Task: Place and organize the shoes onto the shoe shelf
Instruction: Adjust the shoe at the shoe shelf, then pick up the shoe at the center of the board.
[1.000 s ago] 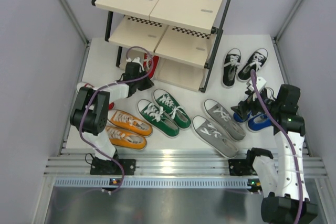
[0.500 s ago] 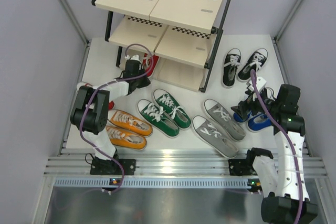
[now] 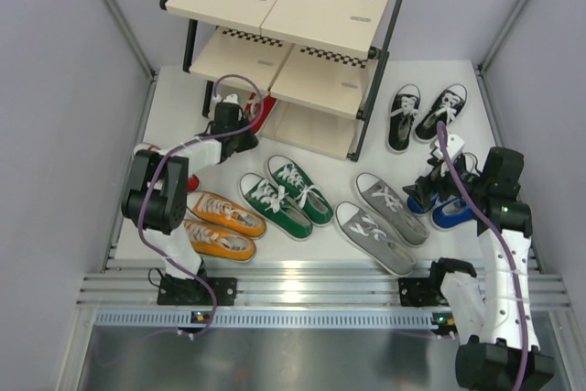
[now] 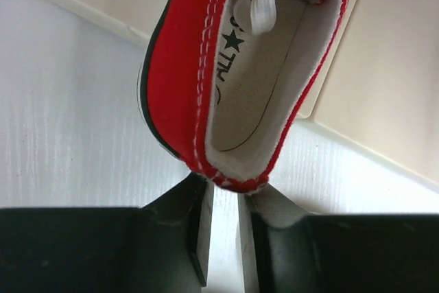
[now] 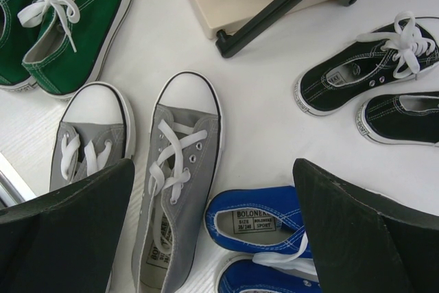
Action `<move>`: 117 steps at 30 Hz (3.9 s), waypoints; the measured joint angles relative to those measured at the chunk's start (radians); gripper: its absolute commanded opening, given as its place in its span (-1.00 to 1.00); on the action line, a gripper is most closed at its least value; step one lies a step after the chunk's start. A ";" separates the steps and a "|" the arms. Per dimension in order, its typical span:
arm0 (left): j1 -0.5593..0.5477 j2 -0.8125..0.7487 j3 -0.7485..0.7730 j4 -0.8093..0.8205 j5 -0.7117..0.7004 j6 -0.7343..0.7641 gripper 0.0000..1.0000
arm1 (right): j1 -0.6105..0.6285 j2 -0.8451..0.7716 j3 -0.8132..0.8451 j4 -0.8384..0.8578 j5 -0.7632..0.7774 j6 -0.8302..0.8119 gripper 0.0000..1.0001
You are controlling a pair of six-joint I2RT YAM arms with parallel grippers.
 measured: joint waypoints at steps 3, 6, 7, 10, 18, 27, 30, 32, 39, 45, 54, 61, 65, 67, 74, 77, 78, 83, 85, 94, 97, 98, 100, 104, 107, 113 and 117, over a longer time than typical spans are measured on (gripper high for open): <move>0.001 -0.008 0.000 -0.012 0.008 -0.002 -0.34 | 0.000 0.000 0.000 -0.001 0.000 0.000 0.99; 0.002 -0.072 -0.027 -0.035 0.025 -0.005 -0.08 | 0.000 0.000 0.000 -0.002 0.000 0.000 0.99; 0.002 -0.117 -0.045 -0.047 0.029 -0.006 0.03 | 0.000 0.000 0.000 -0.003 0.000 0.000 0.99; 0.002 -0.295 -0.106 -0.100 0.026 -0.007 0.96 | 0.000 0.000 0.000 -0.005 0.000 0.000 0.99; 0.029 -0.864 -0.224 -0.289 -0.164 -0.069 0.96 | 0.000 0.000 0.000 -0.010 -0.003 -0.004 0.99; 0.267 -0.777 -0.283 -0.430 -0.276 -0.190 0.60 | 0.000 0.000 0.000 -0.018 -0.006 -0.010 0.99; 0.309 -0.646 -0.278 -0.433 -0.278 -0.219 0.54 | 0.000 0.000 0.000 -0.020 -0.008 -0.011 0.99; 0.315 -0.575 -0.260 -0.438 -0.290 -0.232 0.51 | 0.000 0.000 0.000 -0.020 -0.011 -0.011 0.99; 0.320 -0.399 -0.180 -0.425 -0.339 -0.240 0.28 | 0.000 -0.001 0.000 -0.020 -0.016 -0.011 0.99; 0.323 -0.299 -0.151 -0.411 -0.339 -0.221 -0.08 | 0.000 -0.002 0.000 -0.021 -0.019 -0.011 0.99; 0.332 -0.311 -0.153 -0.381 -0.251 -0.145 -1.00 | 0.000 -0.006 0.000 -0.020 -0.020 -0.011 0.99; 0.334 -0.552 -0.262 -0.328 0.003 -0.016 -1.00 | 0.000 -0.006 0.000 -0.020 -0.023 -0.011 0.99; 0.330 -0.761 -0.322 -0.324 0.149 0.046 -1.00 | 0.000 -0.006 0.000 -0.020 -0.028 -0.011 0.99; 0.328 -0.874 -0.341 -0.322 0.224 0.072 -1.00 | 0.000 -0.006 0.000 -0.021 -0.036 -0.011 0.99; 0.321 -1.188 -0.360 -0.311 0.513 0.093 -1.00 | 0.000 0.022 0.064 -0.114 -0.120 -0.040 0.99; 0.274 -1.198 -0.335 -0.311 0.623 0.075 -1.00 | 0.000 0.061 0.175 -0.192 -0.185 -0.064 0.99; 0.245 -1.196 -0.325 -0.311 0.654 0.071 -1.00 | 0.000 0.076 0.216 -0.224 -0.206 -0.070 0.99; 0.048 -1.178 -0.280 -0.315 0.763 0.050 -1.00 | 0.000 0.144 0.390 -0.325 -0.322 -0.043 0.99; -0.025 -1.173 -0.257 -0.314 0.790 0.045 -1.00 | 0.000 0.161 0.418 -0.326 -0.364 0.013 0.99; -0.349 -1.070 -0.173 -0.312 0.756 0.056 -1.00 | 0.024 0.151 0.346 -0.058 -0.384 0.557 0.99; -0.494 -0.991 -0.141 -0.313 0.676 0.091 -1.00 | 0.090 0.119 0.301 0.046 -0.258 0.765 0.99; -0.552 -0.956 -0.126 -0.313 0.641 0.106 -1.00 | 0.133 0.115 0.299 0.061 -0.195 0.810 0.99; -0.651 -0.887 -0.087 -0.314 0.582 0.138 -1.00 | 0.255 0.111 0.293 0.094 -0.071 0.903 0.99; -0.825 -0.745 0.014 -0.319 0.482 0.200 -1.00 | 0.341 0.106 0.240 0.132 0.075 1.020 0.99; -0.907 -0.645 0.087 -0.309 0.446 0.236 -1.00 | 0.345 0.120 0.191 0.146 0.147 1.085 0.99; -0.953 -0.528 0.134 -0.274 0.422 0.262 -1.00 | 0.347 0.128 0.130 0.162 0.192 1.158 0.73; -0.963 -0.509 0.135 -0.273 0.401 0.273 -1.00 | 0.332 0.128 0.102 0.219 0.153 1.211 0.57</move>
